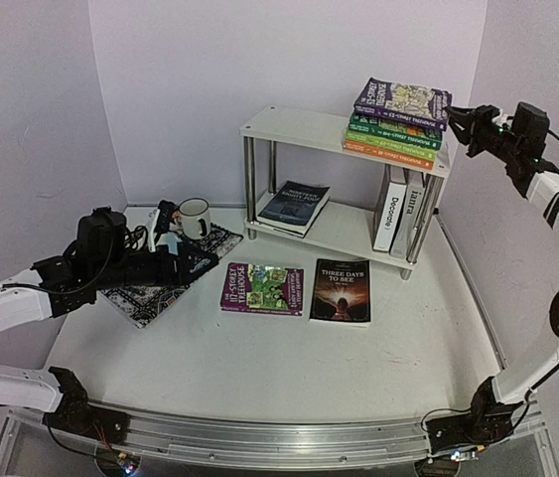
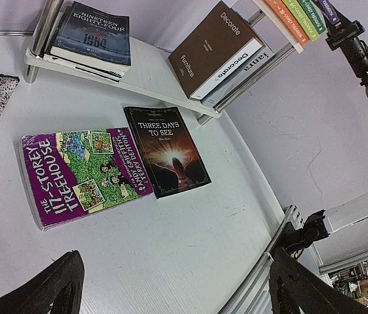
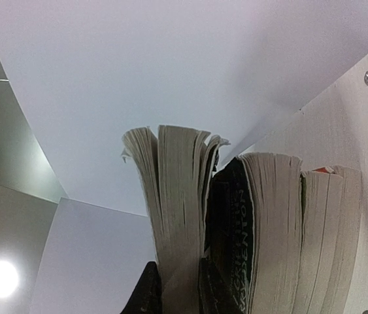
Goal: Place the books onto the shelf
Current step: Place the book on the book pile on the shelf.
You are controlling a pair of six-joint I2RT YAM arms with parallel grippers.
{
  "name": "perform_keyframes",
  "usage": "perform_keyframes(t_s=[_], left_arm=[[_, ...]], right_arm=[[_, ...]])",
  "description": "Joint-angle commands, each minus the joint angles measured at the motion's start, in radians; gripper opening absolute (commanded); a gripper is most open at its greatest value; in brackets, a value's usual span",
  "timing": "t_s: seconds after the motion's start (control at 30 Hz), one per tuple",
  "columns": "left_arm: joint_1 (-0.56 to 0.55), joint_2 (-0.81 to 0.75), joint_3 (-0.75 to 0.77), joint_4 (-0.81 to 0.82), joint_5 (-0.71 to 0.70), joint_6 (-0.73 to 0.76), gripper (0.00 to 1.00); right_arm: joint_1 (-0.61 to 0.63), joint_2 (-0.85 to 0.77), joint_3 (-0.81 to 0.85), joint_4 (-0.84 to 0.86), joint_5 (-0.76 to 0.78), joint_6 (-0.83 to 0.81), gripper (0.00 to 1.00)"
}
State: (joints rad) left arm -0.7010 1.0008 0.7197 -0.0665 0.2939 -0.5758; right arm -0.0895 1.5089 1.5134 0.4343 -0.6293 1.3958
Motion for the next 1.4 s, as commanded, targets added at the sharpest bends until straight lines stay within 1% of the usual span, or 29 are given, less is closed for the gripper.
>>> perform_keyframes(t_s=[0.0, 0.67, 1.37], left_arm=[[0.002, 0.005, 0.046, 0.050, 0.015, 0.002, 1.00], [0.001, 0.022, 0.043, 0.062, 0.027, -0.007, 1.00], [0.001, 0.011, 0.034, 0.062, 0.025, -0.011, 1.00]], right_arm=[[-0.001, -0.037, 0.017, 0.170, -0.037, 0.013, 0.00], [0.008, -0.060, -0.052, 0.185, -0.057, 0.007, 0.00], [0.010, -0.059, -0.071, 0.166, -0.078, -0.010, 0.00]])
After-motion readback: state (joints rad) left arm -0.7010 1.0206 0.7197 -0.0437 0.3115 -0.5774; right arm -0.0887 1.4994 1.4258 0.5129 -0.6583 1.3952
